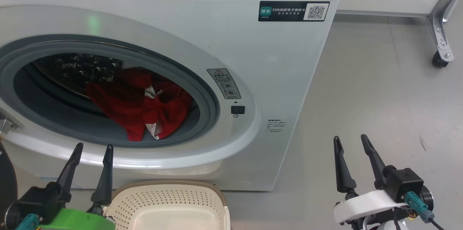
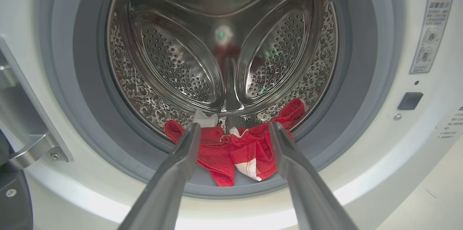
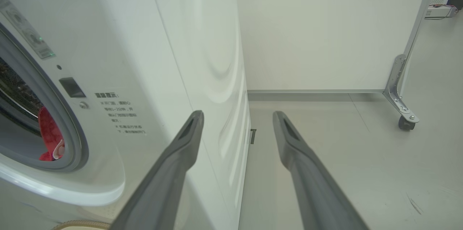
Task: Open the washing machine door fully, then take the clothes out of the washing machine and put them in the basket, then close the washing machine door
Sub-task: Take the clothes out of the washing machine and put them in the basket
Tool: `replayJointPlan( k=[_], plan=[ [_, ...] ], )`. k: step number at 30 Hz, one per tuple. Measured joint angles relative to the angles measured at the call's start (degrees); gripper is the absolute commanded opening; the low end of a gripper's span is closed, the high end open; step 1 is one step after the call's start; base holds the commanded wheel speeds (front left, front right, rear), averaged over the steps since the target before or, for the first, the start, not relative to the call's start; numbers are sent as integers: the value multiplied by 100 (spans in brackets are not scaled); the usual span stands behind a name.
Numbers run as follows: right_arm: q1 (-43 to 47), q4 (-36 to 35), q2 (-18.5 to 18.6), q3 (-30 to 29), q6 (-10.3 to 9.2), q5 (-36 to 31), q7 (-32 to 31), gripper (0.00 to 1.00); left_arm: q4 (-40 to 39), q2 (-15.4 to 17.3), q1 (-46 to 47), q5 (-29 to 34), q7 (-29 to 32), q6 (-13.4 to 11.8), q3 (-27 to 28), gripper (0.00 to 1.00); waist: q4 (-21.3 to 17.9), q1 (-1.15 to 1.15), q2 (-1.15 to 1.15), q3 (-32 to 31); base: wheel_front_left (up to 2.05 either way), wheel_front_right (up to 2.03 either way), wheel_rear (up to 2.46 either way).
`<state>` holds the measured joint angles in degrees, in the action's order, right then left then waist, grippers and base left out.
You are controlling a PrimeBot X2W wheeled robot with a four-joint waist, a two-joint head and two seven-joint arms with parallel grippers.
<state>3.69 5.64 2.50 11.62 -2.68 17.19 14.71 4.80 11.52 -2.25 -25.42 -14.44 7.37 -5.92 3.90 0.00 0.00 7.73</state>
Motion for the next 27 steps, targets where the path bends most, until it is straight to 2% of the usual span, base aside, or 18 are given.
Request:
replayJointPlan(
  k=[12, 20, 27],
  plan=[
    [0, 25, 1, 63, 2, -20, 0, 100, 199, 4, -4, 0, 0, 0, -200, 100, -35, 0, 0, 15, 0, 0, 0],
    [-75, 11, 1, 189, 3, -20, 0, 100, 538, 207, 34, -1, 0, 0, -481, 100, -146, 0, 0, 170, 0, 0, 0],
    [-158, -48, 3, 300, -37, -20, 0, 100, 987, 372, 547, -133, 115, 0, -613, 100, -373, 0, 0, 375, 0, 0, 0]
  ],
)
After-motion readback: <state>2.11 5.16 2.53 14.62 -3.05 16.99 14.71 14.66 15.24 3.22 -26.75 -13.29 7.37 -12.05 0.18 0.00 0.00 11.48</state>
